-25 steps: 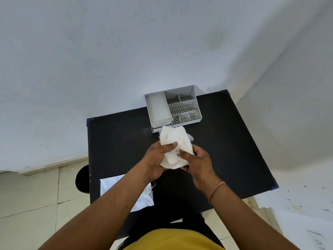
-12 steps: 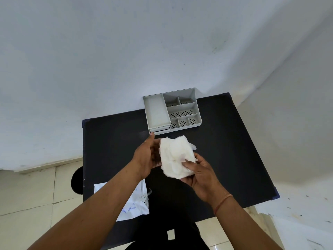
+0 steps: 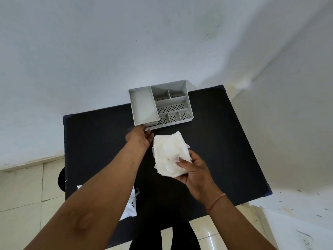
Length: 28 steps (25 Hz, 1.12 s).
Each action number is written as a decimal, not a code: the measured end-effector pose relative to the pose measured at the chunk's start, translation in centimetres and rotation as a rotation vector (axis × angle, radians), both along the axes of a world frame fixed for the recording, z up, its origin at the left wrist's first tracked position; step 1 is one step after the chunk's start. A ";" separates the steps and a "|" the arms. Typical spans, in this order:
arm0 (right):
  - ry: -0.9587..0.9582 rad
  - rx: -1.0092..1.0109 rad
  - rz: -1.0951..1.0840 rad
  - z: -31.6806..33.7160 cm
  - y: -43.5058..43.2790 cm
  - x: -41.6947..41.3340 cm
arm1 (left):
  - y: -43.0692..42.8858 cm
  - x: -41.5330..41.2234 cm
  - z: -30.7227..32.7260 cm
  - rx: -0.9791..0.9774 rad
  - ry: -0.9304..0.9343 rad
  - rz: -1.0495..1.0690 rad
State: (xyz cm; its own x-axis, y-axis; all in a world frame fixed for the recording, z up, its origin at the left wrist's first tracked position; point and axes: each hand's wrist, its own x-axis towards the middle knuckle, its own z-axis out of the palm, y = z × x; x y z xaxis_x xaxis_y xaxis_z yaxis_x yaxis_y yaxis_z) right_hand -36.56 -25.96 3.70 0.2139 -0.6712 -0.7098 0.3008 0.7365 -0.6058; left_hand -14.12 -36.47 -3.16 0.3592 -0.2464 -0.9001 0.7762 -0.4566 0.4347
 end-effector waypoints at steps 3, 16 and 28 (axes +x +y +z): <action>0.001 0.008 -0.010 0.2 -0.6 -0.1 | 0.0 -0.1 -0.1 -0.015 -0.016 0.027; 0.006 0.004 0.020 0.2 -2.6 0.8 | 2.5 0.3 -0.4 -0.100 0.031 0.033; 0.019 0.048 0.080 0.1 -2.6 4.3 | 11.5 -2.0 0.7 -0.150 -0.090 -0.149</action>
State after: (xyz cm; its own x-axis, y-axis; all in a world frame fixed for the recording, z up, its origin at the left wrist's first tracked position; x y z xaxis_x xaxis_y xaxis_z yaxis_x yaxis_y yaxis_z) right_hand -32.28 -28.57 3.85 0.2520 -0.6178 -0.7449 0.2283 0.7860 -0.5746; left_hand -16.16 -24.94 -2.45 0.3860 -0.4310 -0.8156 0.6603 -0.4884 0.5706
